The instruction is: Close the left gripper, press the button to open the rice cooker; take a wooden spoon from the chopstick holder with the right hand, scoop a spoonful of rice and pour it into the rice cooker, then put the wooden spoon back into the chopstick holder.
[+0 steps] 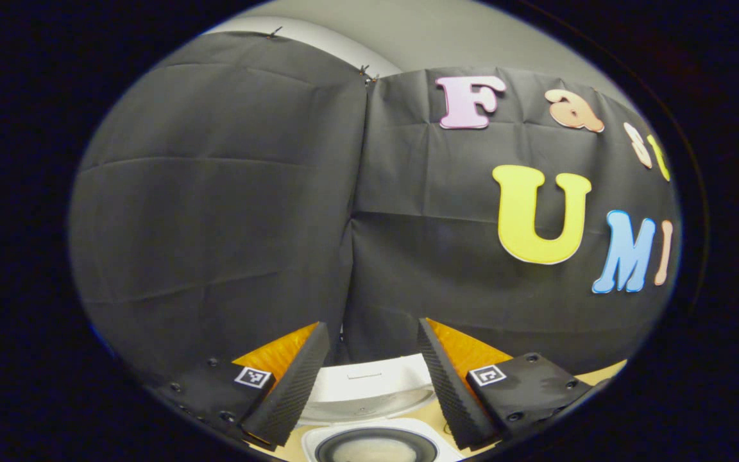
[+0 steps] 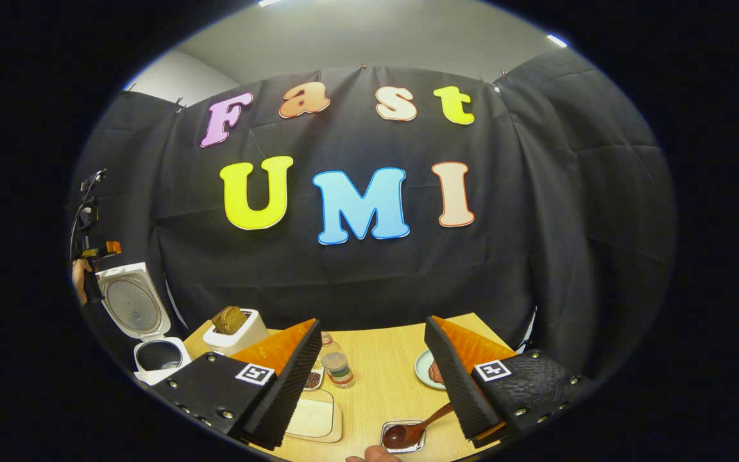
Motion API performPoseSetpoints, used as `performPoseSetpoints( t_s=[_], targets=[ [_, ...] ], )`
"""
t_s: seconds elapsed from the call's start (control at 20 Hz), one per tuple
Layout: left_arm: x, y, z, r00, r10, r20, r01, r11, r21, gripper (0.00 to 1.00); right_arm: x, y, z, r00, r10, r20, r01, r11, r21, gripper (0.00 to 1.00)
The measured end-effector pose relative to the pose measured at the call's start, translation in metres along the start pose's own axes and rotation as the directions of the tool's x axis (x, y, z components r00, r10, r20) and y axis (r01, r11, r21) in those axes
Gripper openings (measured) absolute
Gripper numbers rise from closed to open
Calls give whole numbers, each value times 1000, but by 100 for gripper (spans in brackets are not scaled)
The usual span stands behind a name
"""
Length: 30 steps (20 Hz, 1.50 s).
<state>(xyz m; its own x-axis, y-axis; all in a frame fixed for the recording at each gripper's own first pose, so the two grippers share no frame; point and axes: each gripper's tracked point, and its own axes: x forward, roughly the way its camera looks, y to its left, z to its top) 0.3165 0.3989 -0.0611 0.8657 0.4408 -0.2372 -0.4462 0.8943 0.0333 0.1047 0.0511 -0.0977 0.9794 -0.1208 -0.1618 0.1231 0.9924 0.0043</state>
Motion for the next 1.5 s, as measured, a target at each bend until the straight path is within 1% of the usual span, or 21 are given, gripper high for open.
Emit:
performPoseSetpoints(
  t_s=[0.1, 0.25, 0.3, 0.4, 0.45, 0.5, 0.7, 0.95, 1.25, 1.4, 1.5],
  targets=[
    [13, 2, -8, 1000, 14, -25, -14, 1000, 11, 96, 0, -3, 3, 1000, -10, 5, 10, 1000, 5, 98],
    [30, 3, -29, 995, 35, -92, -34, 999, 3, 96, 2, -7, 6, 1000, -18, 12, 18, 1000, 7, 98],
    [29, 6, -31, 994, 56, -97, -54, 998, 26, 96, 2, -8, 7, 1000, -18, 12, 18, 1000, 8, 98],
    [29, 3, -36, 994, 64, -92, -62, 998, 28, 92, 2, -7, 8, 1000, -10, 8, 10, 1000, 9, 98],
    [26, 3, -36, 993, 67, -97, -65, 998, 18, 97, 1, -6, 7, 1000, 2, 7, -2, 1000, 17, 98],
    [23, 2, -36, 994, 65, -92, -63, 998, 21, 96, 0, -6, 10, 1000, 7, 9, -7, 1000, 22, 98],
    [-10, -9, -45, 995, 47, -88, -46, 999, 9, 97, -3, -5, 24, 998, 37, 45, -38, 999, 14, 98],
    [-48, -22, -64, 995, 42, -86, -41, 999, 10, 96, -12, -7, 41, 994, 69, 85, -69, 998, -4, 98],
    [-99, -38, -103, 994, 40, -105, -41, 999, 1, 96, -16, -22, 40, 994, 83, 74, -84, 996, 5, 98],
    [-119, -45, -126, 993, 52, -104, -49, 998, 30, 96, -14, -26, 39, 994, 89, 62, -90, 996, 5, 98],
    [-132, -48, -144, 993, 61, -102, -58, 998, 30, 95, -13, -25, 39, 993, 101, 54, -100, 995, -3, 98]
  ],
)
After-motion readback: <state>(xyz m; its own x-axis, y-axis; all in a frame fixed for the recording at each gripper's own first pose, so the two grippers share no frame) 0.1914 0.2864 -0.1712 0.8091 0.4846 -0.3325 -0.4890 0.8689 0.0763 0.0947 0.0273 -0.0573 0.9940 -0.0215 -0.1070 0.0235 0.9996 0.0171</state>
